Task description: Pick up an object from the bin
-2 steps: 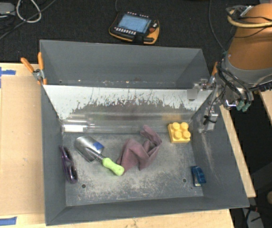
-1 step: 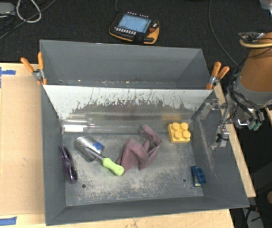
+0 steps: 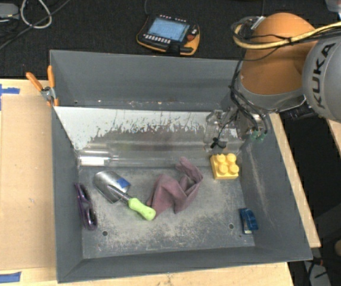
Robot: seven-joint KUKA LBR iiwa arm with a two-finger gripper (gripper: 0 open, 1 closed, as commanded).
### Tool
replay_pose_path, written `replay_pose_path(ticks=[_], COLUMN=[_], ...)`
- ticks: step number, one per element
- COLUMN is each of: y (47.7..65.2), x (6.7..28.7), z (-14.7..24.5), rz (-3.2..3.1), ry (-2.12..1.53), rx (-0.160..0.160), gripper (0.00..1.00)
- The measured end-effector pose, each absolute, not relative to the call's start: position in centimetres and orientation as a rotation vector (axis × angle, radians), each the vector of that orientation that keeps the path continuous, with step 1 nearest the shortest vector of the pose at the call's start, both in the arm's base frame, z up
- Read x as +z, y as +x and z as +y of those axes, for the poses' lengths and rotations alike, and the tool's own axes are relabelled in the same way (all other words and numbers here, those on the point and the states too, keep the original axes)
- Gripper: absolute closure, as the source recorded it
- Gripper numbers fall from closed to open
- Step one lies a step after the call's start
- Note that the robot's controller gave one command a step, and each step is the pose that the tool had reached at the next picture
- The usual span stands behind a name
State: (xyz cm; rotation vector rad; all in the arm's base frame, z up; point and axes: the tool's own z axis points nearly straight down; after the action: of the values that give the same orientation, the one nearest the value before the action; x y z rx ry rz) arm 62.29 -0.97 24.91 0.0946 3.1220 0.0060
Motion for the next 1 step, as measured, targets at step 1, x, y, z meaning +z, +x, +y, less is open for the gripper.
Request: replay_pose_path(ticks=[1], y=[62.26], x=[24.87], z=[-1.17], rz=[3.123], ry=[0.097], rx=[0.004], gripper=[1.0])
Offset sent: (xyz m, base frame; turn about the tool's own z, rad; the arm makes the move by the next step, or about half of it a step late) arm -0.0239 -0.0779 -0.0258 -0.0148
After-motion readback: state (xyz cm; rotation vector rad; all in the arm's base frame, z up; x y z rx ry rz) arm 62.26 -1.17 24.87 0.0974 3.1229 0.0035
